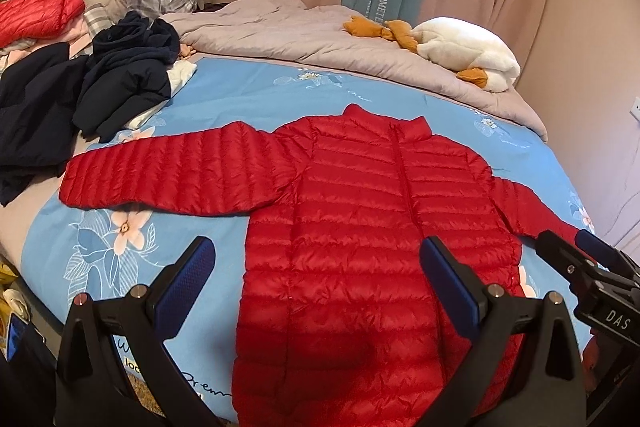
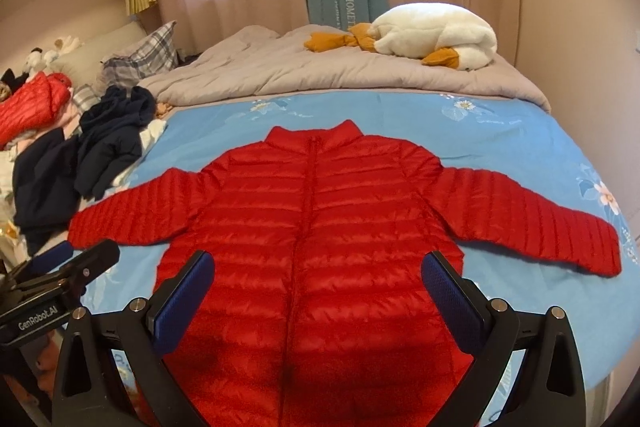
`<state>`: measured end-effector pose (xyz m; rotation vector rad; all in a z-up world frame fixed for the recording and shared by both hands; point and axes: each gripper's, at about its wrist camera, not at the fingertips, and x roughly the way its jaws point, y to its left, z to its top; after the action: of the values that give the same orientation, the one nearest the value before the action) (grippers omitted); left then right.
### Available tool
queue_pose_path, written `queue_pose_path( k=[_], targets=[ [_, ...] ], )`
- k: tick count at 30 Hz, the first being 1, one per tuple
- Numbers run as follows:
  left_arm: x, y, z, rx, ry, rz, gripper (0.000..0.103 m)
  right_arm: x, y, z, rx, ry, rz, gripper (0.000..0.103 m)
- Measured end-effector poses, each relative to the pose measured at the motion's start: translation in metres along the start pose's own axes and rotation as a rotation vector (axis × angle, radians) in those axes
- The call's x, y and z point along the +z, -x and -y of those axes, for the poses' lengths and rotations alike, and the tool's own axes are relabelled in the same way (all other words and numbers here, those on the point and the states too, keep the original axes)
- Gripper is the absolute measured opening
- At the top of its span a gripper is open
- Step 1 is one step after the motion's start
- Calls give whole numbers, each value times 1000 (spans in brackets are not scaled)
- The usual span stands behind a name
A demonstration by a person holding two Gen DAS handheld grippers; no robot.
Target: Fold large clothes
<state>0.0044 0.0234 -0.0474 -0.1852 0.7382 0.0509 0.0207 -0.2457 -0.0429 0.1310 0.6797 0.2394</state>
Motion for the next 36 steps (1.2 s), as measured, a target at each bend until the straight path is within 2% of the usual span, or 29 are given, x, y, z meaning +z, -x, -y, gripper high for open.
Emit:
queue_pose_path(
  k=[16,36],
  targets=[
    [-5,1,-18,22,34,-18,102,-2,-5,-13,11,20,-27,103],
    [-8,-4,-19,-13,39,-45,102,-4,-9,-9,22,-8,-56,103]
  ],
)
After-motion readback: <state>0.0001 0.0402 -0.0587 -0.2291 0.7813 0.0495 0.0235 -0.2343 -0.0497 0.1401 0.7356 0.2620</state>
